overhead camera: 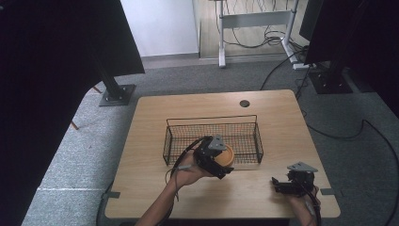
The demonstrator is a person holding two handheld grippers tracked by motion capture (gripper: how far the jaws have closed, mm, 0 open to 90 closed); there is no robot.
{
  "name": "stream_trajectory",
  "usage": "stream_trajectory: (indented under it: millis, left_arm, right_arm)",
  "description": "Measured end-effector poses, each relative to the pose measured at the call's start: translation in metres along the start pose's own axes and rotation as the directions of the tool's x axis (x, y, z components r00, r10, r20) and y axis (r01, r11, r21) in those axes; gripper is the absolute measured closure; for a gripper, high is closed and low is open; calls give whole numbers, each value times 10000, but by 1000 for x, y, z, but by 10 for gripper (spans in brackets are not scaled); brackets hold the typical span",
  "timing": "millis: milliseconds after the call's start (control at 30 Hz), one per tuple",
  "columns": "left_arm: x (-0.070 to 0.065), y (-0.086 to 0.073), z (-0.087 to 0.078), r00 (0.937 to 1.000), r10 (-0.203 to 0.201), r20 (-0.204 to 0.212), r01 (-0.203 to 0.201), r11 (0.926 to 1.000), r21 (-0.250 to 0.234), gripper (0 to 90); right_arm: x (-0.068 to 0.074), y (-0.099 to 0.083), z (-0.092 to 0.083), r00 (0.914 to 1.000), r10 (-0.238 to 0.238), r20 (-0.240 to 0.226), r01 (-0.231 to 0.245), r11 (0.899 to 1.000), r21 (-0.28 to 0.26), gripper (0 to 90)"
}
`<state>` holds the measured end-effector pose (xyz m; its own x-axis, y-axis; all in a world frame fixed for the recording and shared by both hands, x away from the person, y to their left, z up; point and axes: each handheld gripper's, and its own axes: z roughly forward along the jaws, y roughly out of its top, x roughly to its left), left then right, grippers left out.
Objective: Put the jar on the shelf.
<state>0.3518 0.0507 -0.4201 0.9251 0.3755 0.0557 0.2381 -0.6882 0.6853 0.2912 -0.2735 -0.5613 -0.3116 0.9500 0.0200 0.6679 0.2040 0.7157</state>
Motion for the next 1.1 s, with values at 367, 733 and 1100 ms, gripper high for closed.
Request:
stream_trajectory:
  millis: [367, 733, 1100]
  left_arm:
    - [22, 3, 0, 9991, -225, -363, 229, 9997, 111, 102]
    - [42, 2, 3, 9972, -425, -618, 436, 9989, 175, 102]
    - [67, -7, 7, 9919, -746, -1027, 757, 9971, 68, 102]
  right_arm:
    - [0, 0, 0, 10000, 2, 1, -2, 10000, 0, 5]
    - [0, 0, 0, 10000, 2, 1, -2, 10000, 1, 4]
    - [0, 0, 0, 10000, 4, 0, -4, 10000, 0, 5]
